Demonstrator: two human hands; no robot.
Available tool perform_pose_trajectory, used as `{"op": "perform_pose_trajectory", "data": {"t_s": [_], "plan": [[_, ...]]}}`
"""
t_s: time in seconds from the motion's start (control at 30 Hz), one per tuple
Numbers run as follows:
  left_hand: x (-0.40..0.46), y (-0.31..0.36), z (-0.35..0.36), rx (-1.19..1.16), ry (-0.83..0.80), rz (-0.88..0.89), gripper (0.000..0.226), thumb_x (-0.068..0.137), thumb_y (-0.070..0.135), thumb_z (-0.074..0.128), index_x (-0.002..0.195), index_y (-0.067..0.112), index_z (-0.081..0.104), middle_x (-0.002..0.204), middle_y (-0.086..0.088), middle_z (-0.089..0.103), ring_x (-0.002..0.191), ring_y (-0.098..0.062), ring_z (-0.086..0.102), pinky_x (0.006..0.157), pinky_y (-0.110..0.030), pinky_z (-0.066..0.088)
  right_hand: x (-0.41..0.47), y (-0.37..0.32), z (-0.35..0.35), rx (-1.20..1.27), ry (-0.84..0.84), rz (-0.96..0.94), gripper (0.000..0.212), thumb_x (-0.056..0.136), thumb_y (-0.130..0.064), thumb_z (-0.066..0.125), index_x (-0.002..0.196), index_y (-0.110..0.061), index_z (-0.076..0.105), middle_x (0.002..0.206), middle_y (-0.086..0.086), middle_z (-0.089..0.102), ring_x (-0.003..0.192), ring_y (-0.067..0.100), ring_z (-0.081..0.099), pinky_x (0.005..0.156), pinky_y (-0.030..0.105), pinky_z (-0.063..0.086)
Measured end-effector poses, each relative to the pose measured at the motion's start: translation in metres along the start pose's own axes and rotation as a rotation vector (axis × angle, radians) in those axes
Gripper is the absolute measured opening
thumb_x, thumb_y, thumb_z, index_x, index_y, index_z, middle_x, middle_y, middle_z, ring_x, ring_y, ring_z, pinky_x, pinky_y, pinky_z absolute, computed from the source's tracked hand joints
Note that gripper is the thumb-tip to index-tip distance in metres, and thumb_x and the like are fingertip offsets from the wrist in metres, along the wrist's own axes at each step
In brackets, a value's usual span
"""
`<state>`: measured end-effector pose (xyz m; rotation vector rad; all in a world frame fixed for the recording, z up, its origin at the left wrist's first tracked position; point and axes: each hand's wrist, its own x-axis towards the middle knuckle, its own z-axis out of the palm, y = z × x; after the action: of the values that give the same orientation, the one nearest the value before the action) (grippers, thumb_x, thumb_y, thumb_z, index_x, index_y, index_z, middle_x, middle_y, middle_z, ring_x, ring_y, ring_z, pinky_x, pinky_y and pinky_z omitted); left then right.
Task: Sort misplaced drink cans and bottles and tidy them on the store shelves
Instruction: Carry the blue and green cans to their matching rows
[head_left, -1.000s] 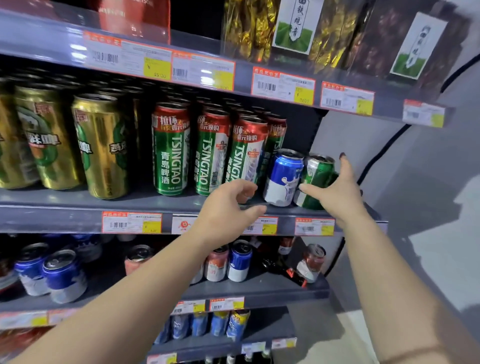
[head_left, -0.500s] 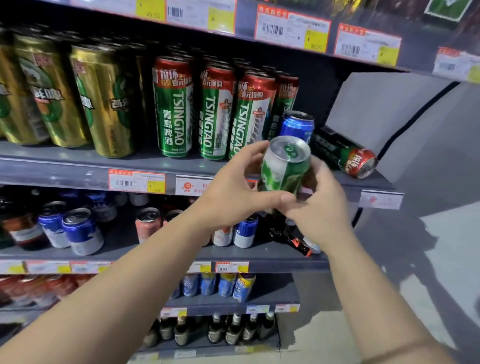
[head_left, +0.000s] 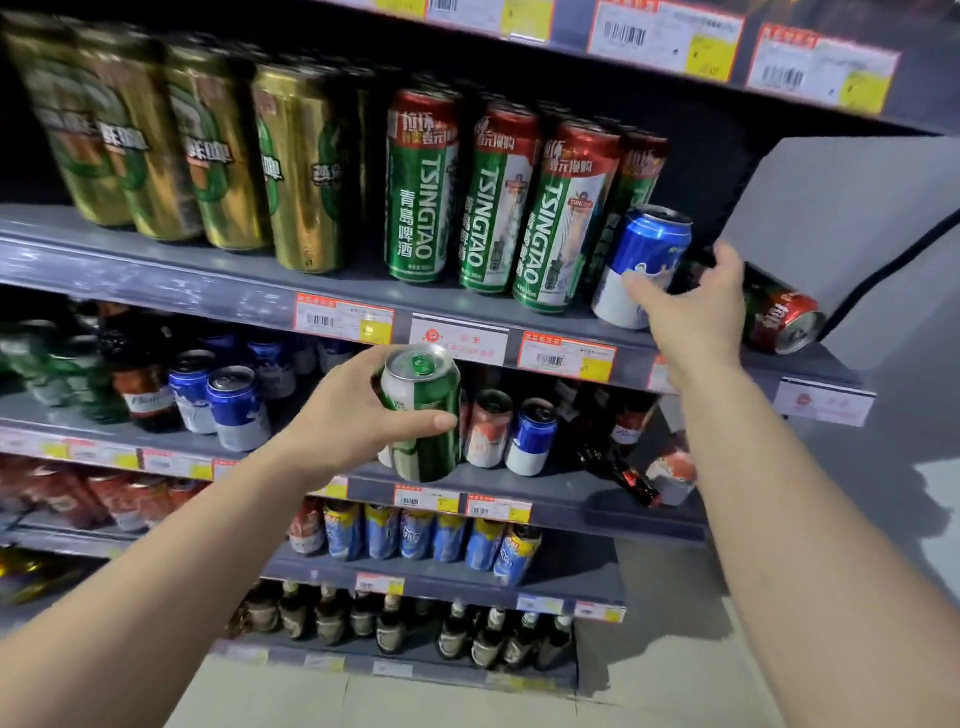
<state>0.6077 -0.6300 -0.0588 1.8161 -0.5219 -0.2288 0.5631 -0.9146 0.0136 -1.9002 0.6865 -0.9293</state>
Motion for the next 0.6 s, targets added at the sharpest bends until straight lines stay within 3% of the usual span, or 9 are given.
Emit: {"op": "perform_pose_trajectory", "data": {"t_s": [0.07,0.17,0.23,0.33,0.43,0.5,0.6], "plan": [[-0.006,-0.011,-0.010,0.015,0.041,-0.037,0.067,0.063,0.030,0.087,0.122,0.029,0.056,0.110,0.014,0.065,0.095,0.005,0.061,0.069,-0.008,0.044,0.013,0.000,0.008,-0.033,-0.066,0.040,0.095,0.074,-0.034,0.082,0.149,-0.016,0.027,0.141,0.000,0.046,0.125,0.014,0.048,0.097,0.026,0.038],[-0.013,-0.024,-0.022,0.026,0.112,-0.075,0.065,0.065,0.026,0.087,0.121,0.031,0.055,0.108,0.018,0.064,0.091,0.010,0.058,0.066,-0.006,0.042,0.022,0.002,0.014,-0.059,-0.076,0.043,0.062,0.069,-0.035,0.084,0.117,-0.016,0.051,0.113,-0.001,0.059,0.103,0.018,0.061,0.084,0.034,0.049],[-0.016,-0.029,-0.028,0.033,0.140,-0.085,0.063,0.068,0.024,0.086,0.121,0.031,0.054,0.105,0.021,0.062,0.085,0.015,0.057,0.061,-0.003,0.042,0.021,0.005,0.014,-0.057,-0.067,0.023,0.051,0.069,-0.036,0.084,0.106,-0.018,0.053,0.109,-0.001,0.062,0.092,0.016,0.062,0.077,0.032,0.048],[-0.017,-0.034,-0.033,0.030,0.164,-0.088,0.059,0.070,0.019,0.085,0.117,0.031,0.051,0.100,0.022,0.059,0.077,0.017,0.055,0.055,0.002,0.040,0.008,0.001,0.011,0.082,0.022,-0.034,0.053,0.067,-0.035,0.085,0.110,-0.021,0.057,0.104,-0.010,0.065,0.083,0.003,0.061,0.075,0.024,0.048],[-0.014,-0.037,-0.038,0.042,0.179,-0.093,0.060,0.068,0.021,0.086,0.117,0.032,0.052,0.101,0.021,0.060,0.085,0.011,0.056,0.061,-0.004,0.041,-0.017,-0.011,0.004,0.209,0.068,-0.123,0.055,0.067,-0.034,0.084,0.114,-0.025,0.057,0.099,-0.018,0.064,0.083,-0.006,0.061,0.077,0.017,0.050],[-0.010,-0.040,-0.040,0.036,0.178,-0.098,0.063,0.067,0.024,0.086,0.120,0.030,0.053,0.104,0.018,0.062,0.092,0.006,0.057,0.068,-0.009,0.040,-0.039,-0.015,0.000,0.281,-0.018,-0.181,0.051,0.068,-0.029,0.084,0.111,-0.028,0.058,0.102,-0.016,0.066,0.088,-0.002,0.064,0.076,0.016,0.050],[-0.007,-0.049,-0.042,0.020,0.180,-0.117,0.064,0.068,0.023,0.086,0.122,0.029,0.052,0.107,0.016,0.062,0.094,0.003,0.058,0.070,-0.012,0.042,-0.074,-0.008,0.001,0.350,-0.313,-0.177,0.048,0.062,-0.029,0.084,0.104,-0.031,0.061,0.102,-0.010,0.069,0.091,0.010,0.063,0.078,0.026,0.054]]}}
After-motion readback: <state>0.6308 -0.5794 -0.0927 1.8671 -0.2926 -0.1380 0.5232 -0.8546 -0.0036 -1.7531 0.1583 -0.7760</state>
